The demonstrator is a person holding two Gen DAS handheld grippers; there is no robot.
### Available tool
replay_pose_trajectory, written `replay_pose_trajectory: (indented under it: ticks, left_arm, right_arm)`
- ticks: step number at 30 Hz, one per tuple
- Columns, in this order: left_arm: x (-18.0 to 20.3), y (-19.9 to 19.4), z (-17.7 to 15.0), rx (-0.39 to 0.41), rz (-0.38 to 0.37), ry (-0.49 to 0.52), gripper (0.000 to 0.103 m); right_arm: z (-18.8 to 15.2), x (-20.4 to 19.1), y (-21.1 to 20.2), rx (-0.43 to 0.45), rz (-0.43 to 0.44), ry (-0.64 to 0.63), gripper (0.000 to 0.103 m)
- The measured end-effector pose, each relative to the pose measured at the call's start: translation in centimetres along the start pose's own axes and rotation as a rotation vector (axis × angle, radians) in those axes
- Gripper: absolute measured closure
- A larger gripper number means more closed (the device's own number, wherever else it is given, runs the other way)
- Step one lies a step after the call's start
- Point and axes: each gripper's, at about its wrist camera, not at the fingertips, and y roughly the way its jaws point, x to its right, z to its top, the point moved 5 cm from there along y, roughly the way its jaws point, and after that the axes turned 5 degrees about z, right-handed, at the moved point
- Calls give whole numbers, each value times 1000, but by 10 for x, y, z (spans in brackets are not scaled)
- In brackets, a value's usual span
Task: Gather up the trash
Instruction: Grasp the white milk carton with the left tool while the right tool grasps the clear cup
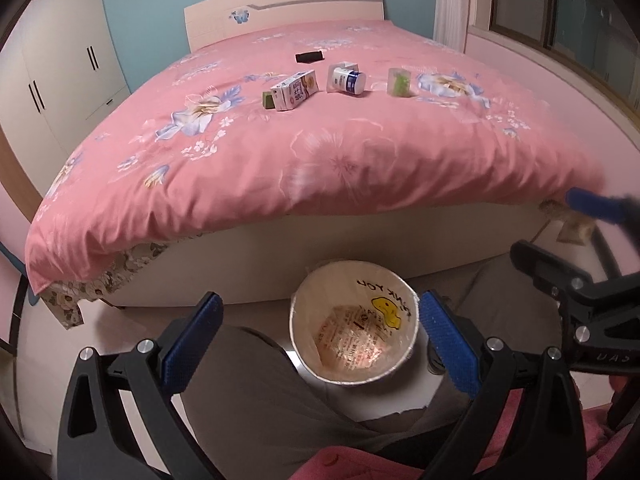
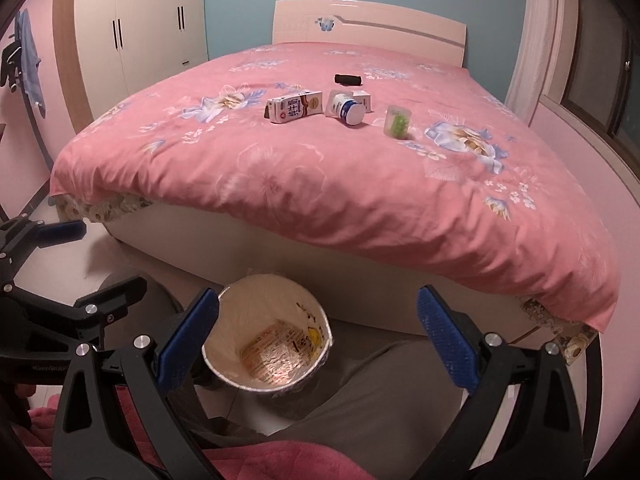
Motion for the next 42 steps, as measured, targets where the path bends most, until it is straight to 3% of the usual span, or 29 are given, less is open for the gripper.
replay_pose_trajectory:
  ticks: [7, 15, 24, 32, 38, 39, 42]
  left_arm:
    - [-4, 39, 41, -60, -5, 9, 3]
    - [-26, 89, 119, -58, -24, -61, 3]
    - [-41, 148, 181, -66, -64, -97, 3]
    - [-51, 209, 222, -90, -93, -107, 3]
    - [-59, 251, 245, -96, -93, -127, 4]
    - [-59, 258, 249, -97, -105, -132, 4]
    - [-56, 273, 256, -114, -135, -129, 21]
  right_arm:
    - [45, 29, 23, 10, -26, 7, 6]
    - [106, 73, 51, 36, -75, 23, 7]
    - [161, 113, 97, 35, -131, 13, 7]
    - [204, 141, 159, 6, -84, 31, 7]
    - [219, 157, 218, -57, -94, 12, 7]
    - [221, 160, 230, -67, -98, 7, 7]
    - [224, 167, 255, -91, -101, 0, 7]
